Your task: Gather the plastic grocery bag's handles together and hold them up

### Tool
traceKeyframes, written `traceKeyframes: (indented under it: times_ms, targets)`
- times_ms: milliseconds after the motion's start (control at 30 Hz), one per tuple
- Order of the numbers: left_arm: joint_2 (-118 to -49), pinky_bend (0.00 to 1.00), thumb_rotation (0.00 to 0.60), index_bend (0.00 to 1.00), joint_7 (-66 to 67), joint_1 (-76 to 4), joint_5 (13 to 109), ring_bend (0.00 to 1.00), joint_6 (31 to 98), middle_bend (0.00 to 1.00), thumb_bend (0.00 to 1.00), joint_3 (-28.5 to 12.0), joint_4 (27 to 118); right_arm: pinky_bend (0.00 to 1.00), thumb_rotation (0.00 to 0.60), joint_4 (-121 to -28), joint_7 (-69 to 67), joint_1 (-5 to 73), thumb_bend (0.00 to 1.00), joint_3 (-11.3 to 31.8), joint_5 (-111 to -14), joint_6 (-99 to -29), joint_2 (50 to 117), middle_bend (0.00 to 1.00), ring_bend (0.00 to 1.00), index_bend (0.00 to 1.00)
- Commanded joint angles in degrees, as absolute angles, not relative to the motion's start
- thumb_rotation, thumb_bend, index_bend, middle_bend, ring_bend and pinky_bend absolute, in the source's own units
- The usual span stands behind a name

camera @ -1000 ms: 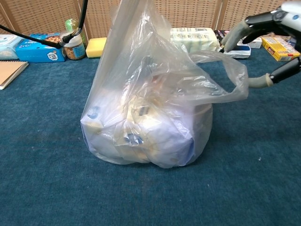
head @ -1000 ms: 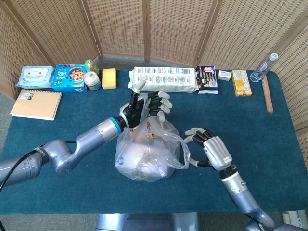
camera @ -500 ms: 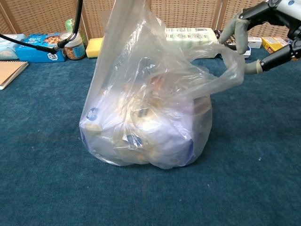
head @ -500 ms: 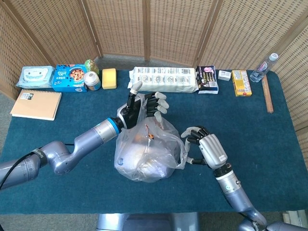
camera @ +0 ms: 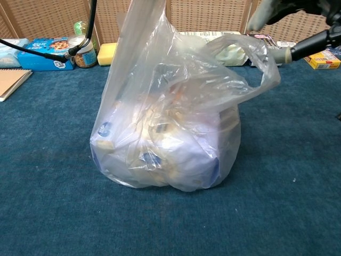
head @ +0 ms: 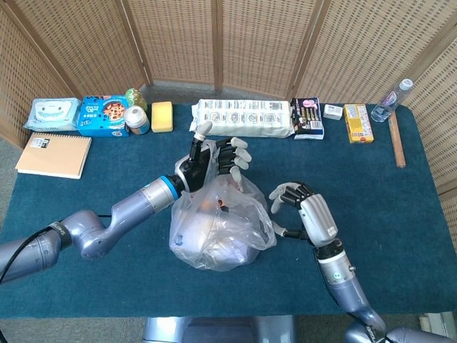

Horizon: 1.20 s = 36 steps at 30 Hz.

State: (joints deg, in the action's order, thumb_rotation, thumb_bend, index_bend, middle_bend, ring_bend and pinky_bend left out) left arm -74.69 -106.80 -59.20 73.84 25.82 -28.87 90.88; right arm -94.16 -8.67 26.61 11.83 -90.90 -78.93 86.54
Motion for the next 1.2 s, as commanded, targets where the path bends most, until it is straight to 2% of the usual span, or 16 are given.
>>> traceKeyframes:
  times_ms: [33, 200, 367, 567, 833, 967, 1200]
  targets:
    - [-74.8, 0.53, 0.0, 0.39, -106.2, -59.0, 73.5, 0.45, 25.4, 0.47, 0.19, -29.4, 91.1, 0.25, 0.6, -93.9, -8.6, 27.6, 0.28, 12.4, -90.4, -77.9, 87.0, 0.39, 0.32, 0.45]
    - [-75.1, 0.53, 0.0, 0.39, -104.9, -58.7, 72.9, 0.45, 24.6, 0.47, 0.2, -30.3, 91.5, 0.23, 0.6, -94.4, -7.9, 28.8, 0.29, 12.7, -89.9, -76.5, 86.9, 0.38, 0.32, 0.43]
    - [-75.5, 0.53, 0.0, 0.4, -103.8, -58.2, 72.2, 0.45, 23.8, 0.47, 0.2, -31.2, 91.3, 0.2, 0.6, -95.7, -5.8, 30.0, 0.35, 12.2, -88.7, -73.6, 86.1, 0.38, 0.31, 0.5]
    - [-76.0, 0.53, 0.0, 0.39, -102.6, -57.3, 71.3, 0.45, 22.8, 0.47, 0.2, -32.2, 91.0, 0.2, 0.6, -97.3, -4.3, 30.9, 0.43, 12.4, -86.6, -71.4, 85.4, 0.38, 0.3, 0.53]
    - [-76.4, 0.53, 0.0, 0.39, -101.3, -55.7, 70.6, 0.45, 21.4, 0.47, 0.19, -33.7, 90.8, 0.21, 0.6, -98.0, -5.6, 30.9, 0.45, 12.8, -84.9, -71.1, 84.0, 0.38, 0.3, 0.55]
    - [-76.8, 0.53, 0.0, 0.39, -100.5, -55.2, 70.3, 0.45, 20.6, 0.47, 0.2, -34.4, 90.8, 0.22, 0.6, -97.1, -6.6, 30.6, 0.46, 12.7, -85.7, -72.1, 83.6, 0.37, 0.3, 0.47]
    - [-78.1, 0.53, 0.0, 0.4, -98.4, -55.3, 69.4, 0.45, 18.6, 0.47, 0.19, -35.8, 89.8, 0.22, 0.6, -96.9, -11.0, 31.7, 0.62, 12.0, -87.0, -70.2, 82.1, 0.37, 0.3, 0.41]
